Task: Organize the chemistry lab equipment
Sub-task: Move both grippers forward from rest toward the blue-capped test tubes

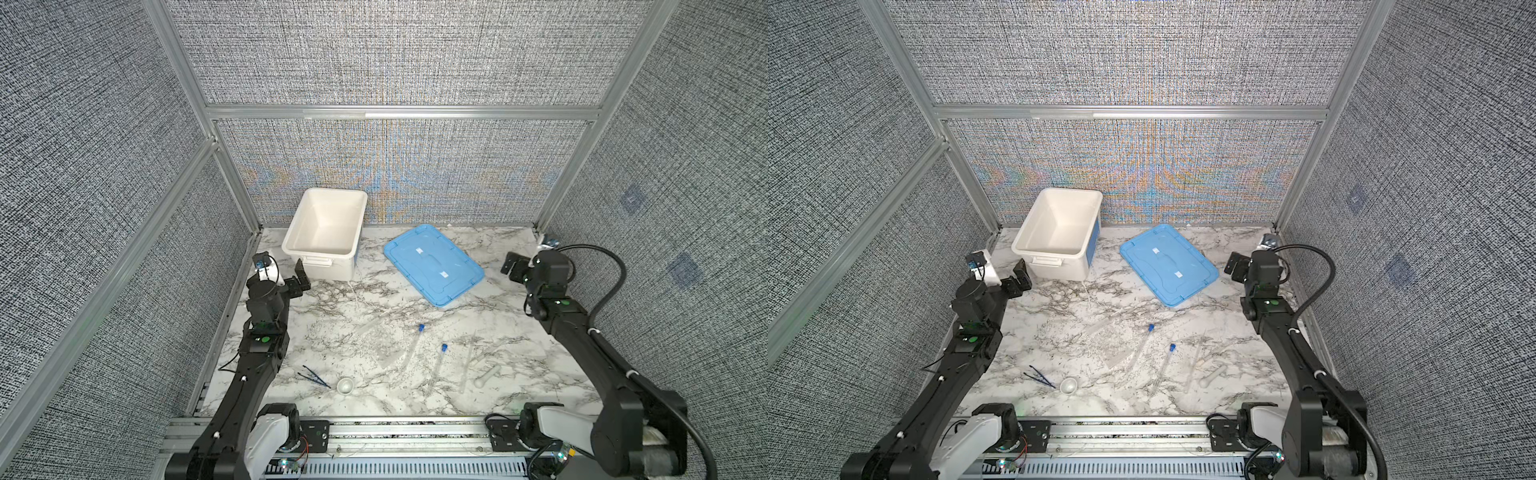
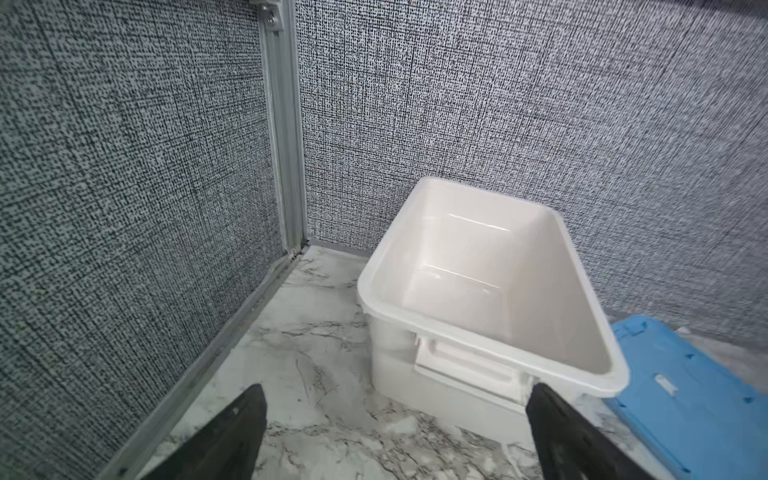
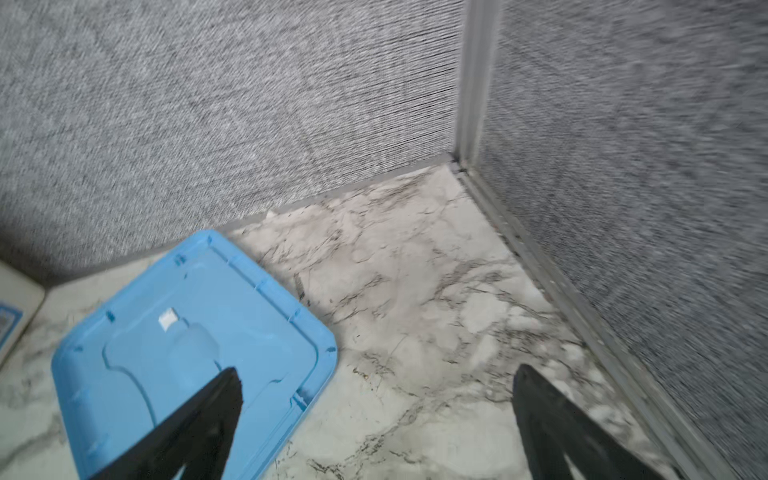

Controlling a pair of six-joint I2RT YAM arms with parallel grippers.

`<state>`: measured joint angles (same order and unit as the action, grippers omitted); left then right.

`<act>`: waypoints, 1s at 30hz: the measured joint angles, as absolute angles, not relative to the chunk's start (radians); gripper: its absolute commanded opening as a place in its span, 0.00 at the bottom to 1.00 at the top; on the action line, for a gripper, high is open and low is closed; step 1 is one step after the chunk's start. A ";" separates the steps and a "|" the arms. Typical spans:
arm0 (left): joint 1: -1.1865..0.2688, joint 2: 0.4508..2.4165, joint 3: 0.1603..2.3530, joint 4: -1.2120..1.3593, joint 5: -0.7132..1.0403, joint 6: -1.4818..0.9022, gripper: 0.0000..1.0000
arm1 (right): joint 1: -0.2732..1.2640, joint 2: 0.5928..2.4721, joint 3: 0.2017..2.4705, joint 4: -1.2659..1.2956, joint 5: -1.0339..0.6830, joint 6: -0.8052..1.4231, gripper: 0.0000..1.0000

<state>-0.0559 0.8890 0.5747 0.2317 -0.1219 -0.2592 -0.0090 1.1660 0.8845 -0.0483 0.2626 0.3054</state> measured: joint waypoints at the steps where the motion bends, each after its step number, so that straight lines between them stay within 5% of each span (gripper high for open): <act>1: -0.057 0.854 0.590 0.170 -0.098 -0.297 0.99 | -0.023 1.137 0.920 -0.133 0.285 0.352 0.99; 10: -0.057 0.745 0.749 -0.324 0.077 -0.560 0.99 | -0.027 1.058 0.958 -0.628 0.112 0.568 0.99; 19: -0.095 0.845 0.751 -0.571 0.392 -0.624 0.99 | 0.357 1.166 0.976 -0.812 -0.024 0.728 0.89; 30: -0.368 0.964 0.836 -0.667 0.395 -0.551 0.99 | 0.598 1.427 1.113 -0.823 -0.072 0.845 0.82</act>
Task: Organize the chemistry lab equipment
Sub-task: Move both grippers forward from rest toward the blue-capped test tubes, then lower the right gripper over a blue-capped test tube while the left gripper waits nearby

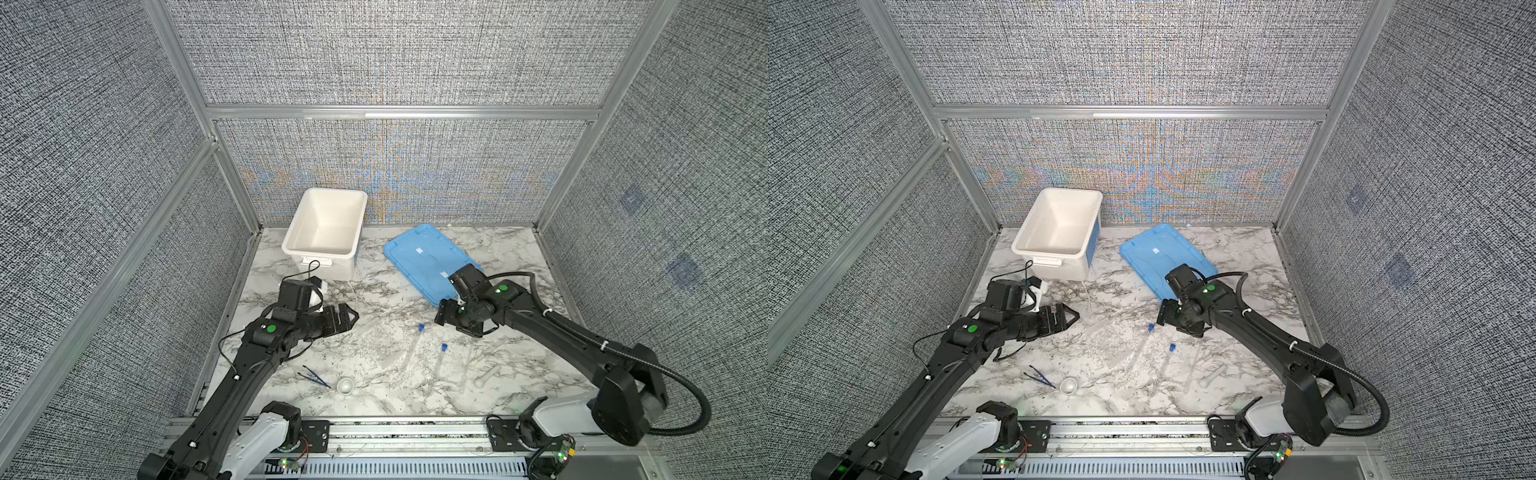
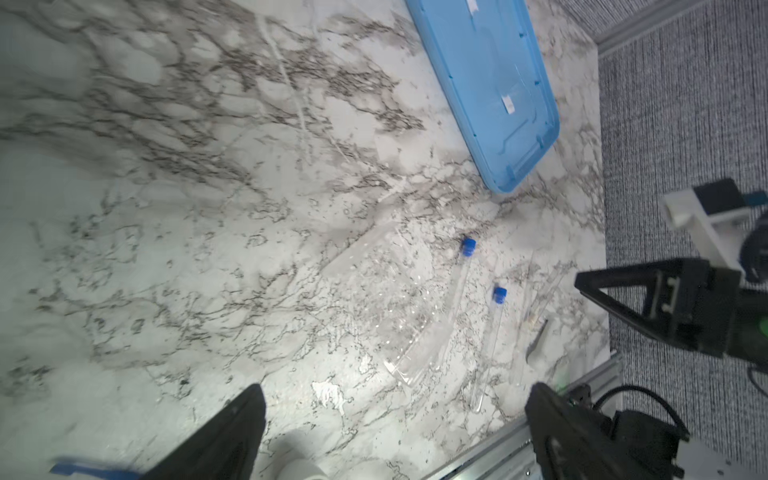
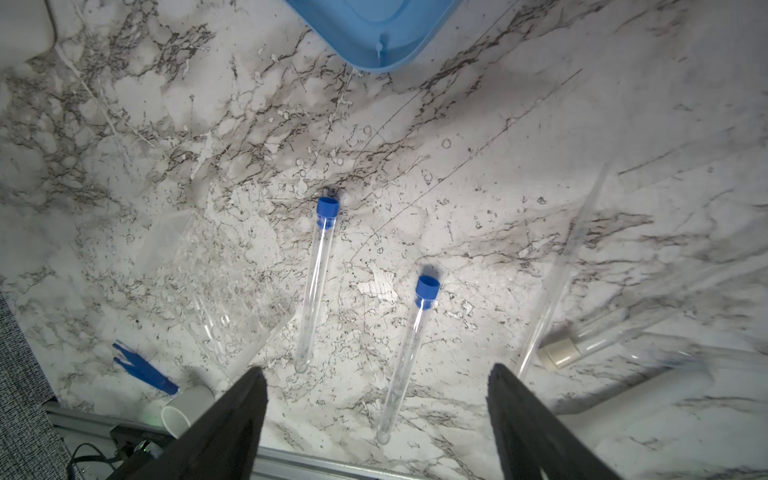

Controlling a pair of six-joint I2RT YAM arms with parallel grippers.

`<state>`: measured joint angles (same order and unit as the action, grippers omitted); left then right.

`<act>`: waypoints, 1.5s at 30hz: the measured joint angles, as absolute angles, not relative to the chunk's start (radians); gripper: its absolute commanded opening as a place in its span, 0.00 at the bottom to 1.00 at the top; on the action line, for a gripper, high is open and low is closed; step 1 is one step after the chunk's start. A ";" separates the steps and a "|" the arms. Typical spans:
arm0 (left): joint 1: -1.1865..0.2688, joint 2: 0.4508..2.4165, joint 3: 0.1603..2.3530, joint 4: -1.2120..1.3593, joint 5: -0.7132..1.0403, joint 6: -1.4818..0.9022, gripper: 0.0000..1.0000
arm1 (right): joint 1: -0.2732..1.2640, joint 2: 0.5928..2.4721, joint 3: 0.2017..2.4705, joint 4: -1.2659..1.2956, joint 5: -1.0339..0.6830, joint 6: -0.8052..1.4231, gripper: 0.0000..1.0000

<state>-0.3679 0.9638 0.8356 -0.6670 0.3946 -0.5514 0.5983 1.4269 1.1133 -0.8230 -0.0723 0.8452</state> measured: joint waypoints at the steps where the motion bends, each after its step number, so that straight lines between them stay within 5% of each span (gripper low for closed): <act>1: -0.393 0.978 0.847 -0.664 0.395 -0.544 0.99 | 0.599 1.438 1.118 -0.830 -0.079 0.856 0.82; 7: -0.489 1.070 0.879 -0.650 0.371 -0.502 0.99 | 0.603 1.440 1.089 -0.850 -0.104 0.898 0.79; 14: -0.501 1.119 0.875 -0.618 0.340 -0.501 0.99 | 0.609 1.486 1.065 -0.862 -0.091 0.932 0.61; 25: -0.671 1.173 0.888 -0.581 0.416 -0.422 0.97 | 0.621 1.600 1.060 -0.822 -0.136 0.943 0.60; 45: -0.711 1.226 0.854 -0.514 0.440 -0.401 0.97 | 0.622 1.752 1.074 -0.802 -0.160 0.942 0.43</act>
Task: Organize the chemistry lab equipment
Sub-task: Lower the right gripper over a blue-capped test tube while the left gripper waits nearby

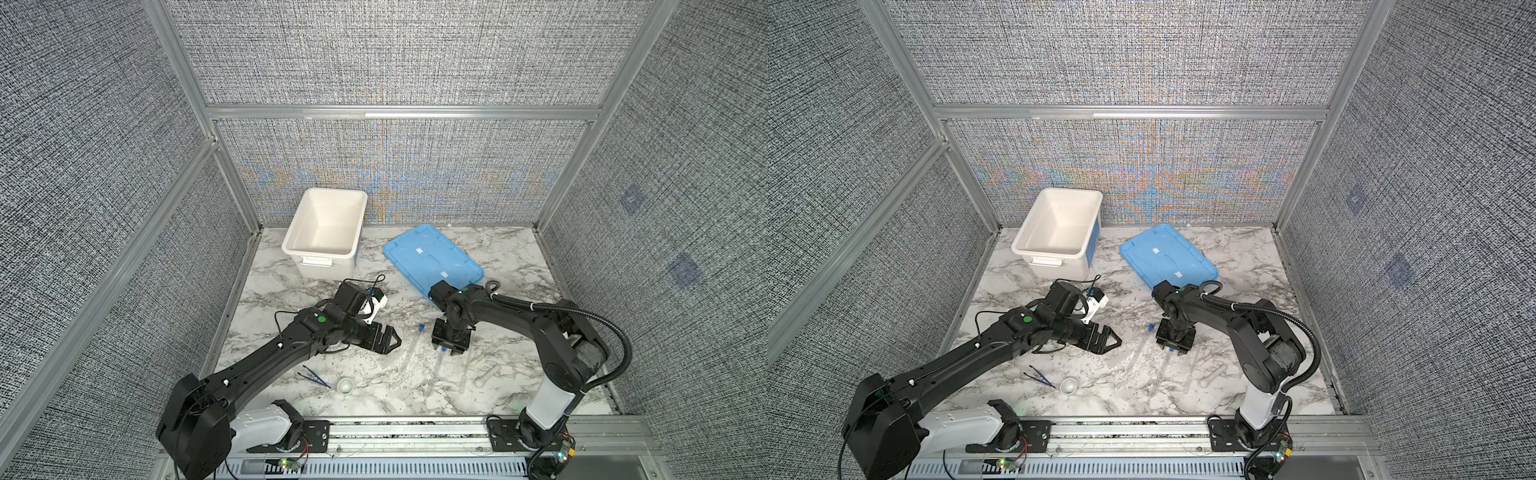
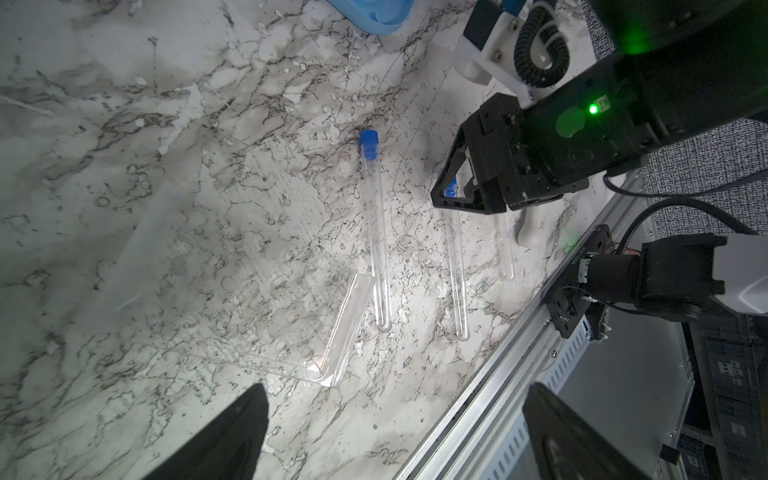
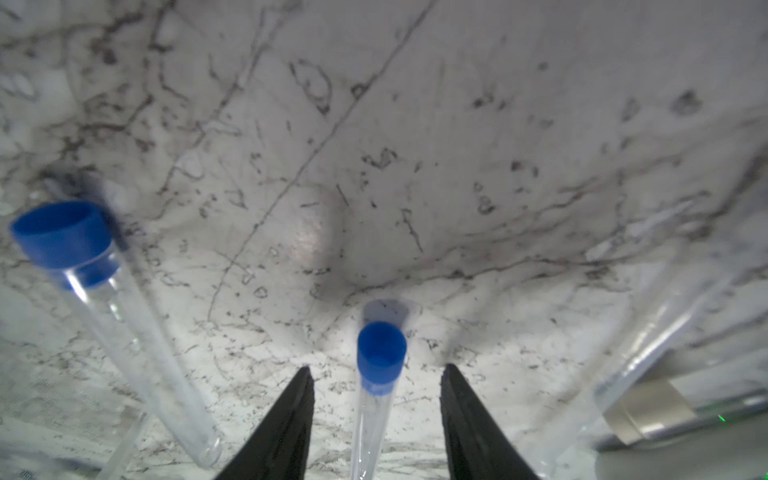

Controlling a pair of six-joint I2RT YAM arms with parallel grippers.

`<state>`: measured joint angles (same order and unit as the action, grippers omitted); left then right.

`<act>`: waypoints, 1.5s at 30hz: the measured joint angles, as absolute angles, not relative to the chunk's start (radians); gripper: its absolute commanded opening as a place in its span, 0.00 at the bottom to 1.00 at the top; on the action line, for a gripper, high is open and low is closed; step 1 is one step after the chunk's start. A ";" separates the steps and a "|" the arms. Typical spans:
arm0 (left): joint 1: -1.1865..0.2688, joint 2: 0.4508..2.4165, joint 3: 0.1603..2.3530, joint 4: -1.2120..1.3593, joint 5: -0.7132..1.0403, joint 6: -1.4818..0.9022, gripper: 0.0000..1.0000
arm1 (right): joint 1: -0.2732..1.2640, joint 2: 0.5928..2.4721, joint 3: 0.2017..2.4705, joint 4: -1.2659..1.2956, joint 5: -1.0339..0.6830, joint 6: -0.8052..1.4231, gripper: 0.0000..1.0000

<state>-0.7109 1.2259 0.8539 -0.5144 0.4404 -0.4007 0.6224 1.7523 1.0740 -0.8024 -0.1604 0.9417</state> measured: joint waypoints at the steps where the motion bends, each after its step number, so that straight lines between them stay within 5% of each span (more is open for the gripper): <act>1: -0.711 1.230 0.854 -0.511 0.440 -0.401 0.97 | 0.622 1.754 1.074 -0.802 -0.160 0.942 0.41; 26: -0.713 1.236 0.850 -0.495 0.428 -0.399 0.99 | 0.594 1.831 1.162 -0.954 -0.439 0.907 0.45; 45: -0.713 1.242 0.839 -0.472 0.429 -0.398 0.99 | 0.546 1.867 1.163 -0.947 -0.363 0.913 0.35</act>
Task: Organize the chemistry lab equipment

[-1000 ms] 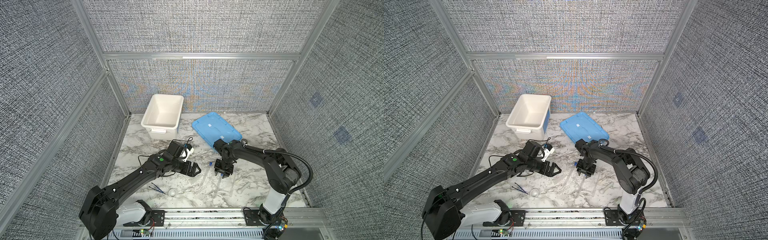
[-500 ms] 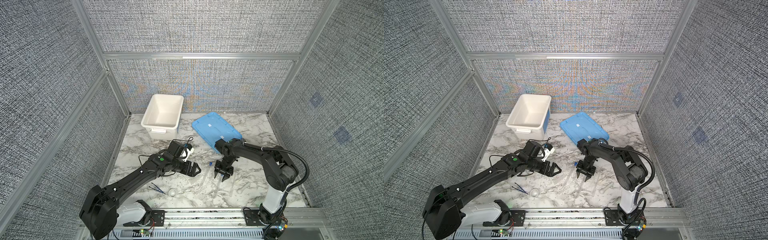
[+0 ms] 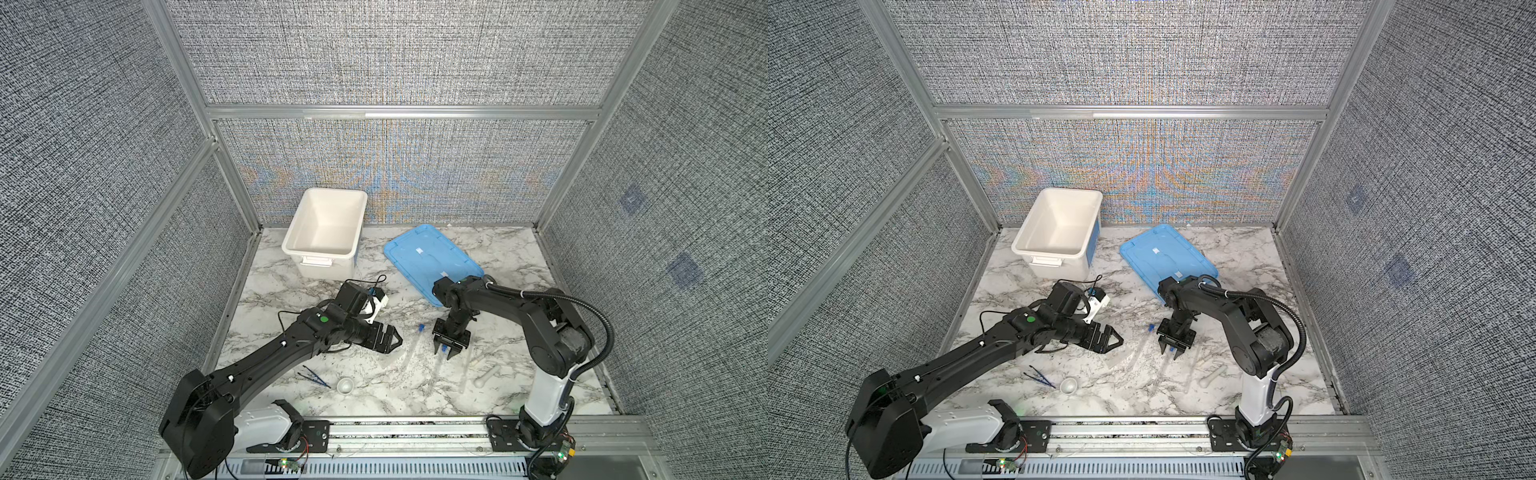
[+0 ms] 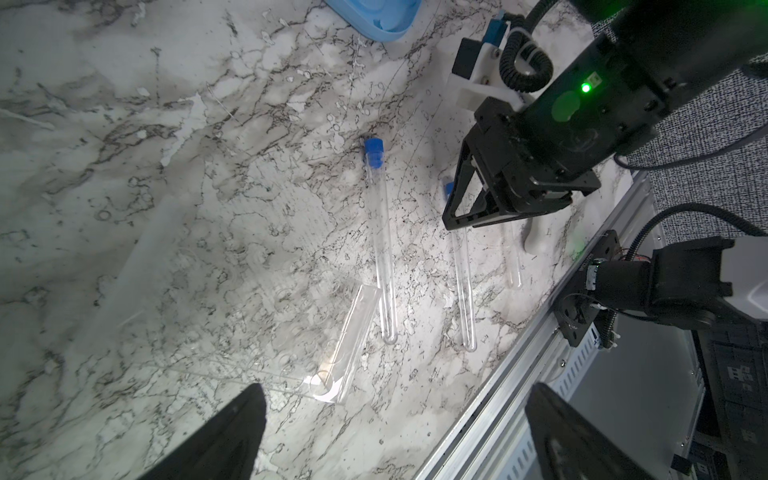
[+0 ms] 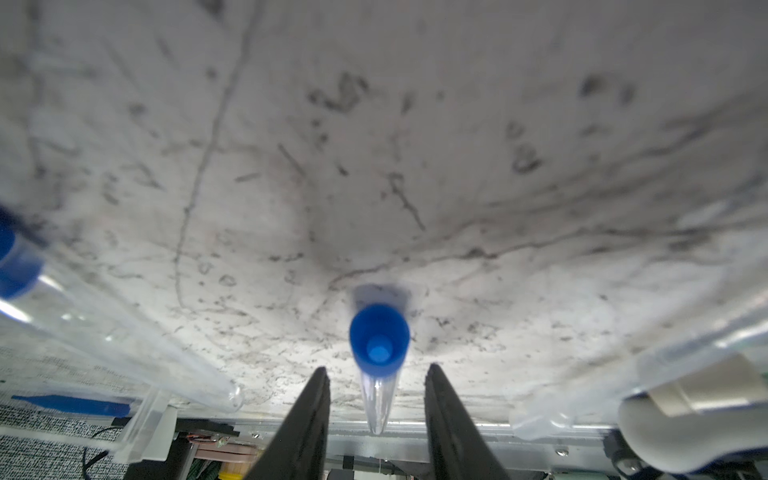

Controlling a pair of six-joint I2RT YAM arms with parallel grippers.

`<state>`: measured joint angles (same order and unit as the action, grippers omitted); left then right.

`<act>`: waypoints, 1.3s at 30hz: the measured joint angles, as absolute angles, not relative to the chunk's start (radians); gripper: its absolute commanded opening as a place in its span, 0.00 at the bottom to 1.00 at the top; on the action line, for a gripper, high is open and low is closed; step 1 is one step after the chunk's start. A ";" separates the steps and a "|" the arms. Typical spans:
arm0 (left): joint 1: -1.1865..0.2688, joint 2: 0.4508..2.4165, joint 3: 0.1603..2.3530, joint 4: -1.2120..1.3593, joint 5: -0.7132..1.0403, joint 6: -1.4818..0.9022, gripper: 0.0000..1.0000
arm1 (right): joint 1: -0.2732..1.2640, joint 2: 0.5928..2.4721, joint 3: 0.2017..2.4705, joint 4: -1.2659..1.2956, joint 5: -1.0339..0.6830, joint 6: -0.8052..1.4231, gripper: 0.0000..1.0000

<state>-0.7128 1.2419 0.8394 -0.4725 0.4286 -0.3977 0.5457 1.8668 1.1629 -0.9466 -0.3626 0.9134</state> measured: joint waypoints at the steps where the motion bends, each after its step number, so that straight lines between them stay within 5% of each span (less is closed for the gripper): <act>1: -0.713 1.242 0.839 -0.472 0.429 -0.398 0.99 | 0.545 1.869 1.163 -0.944 -0.360 0.918 0.35; 15: -0.713 1.245 0.839 -0.470 0.428 -0.398 0.99 | 0.530 1.873 1.142 -0.923 -0.349 0.935 0.23; 39: -0.714 1.262 0.806 -0.396 0.474 -0.453 0.98 | 0.530 1.814 1.102 -0.881 -0.279 0.961 0.20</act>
<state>-0.7136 1.2617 0.8062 -0.3958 0.4740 -0.4534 0.5301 1.8145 1.1015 -0.8810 -0.2787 0.9611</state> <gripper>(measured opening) 0.983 0.197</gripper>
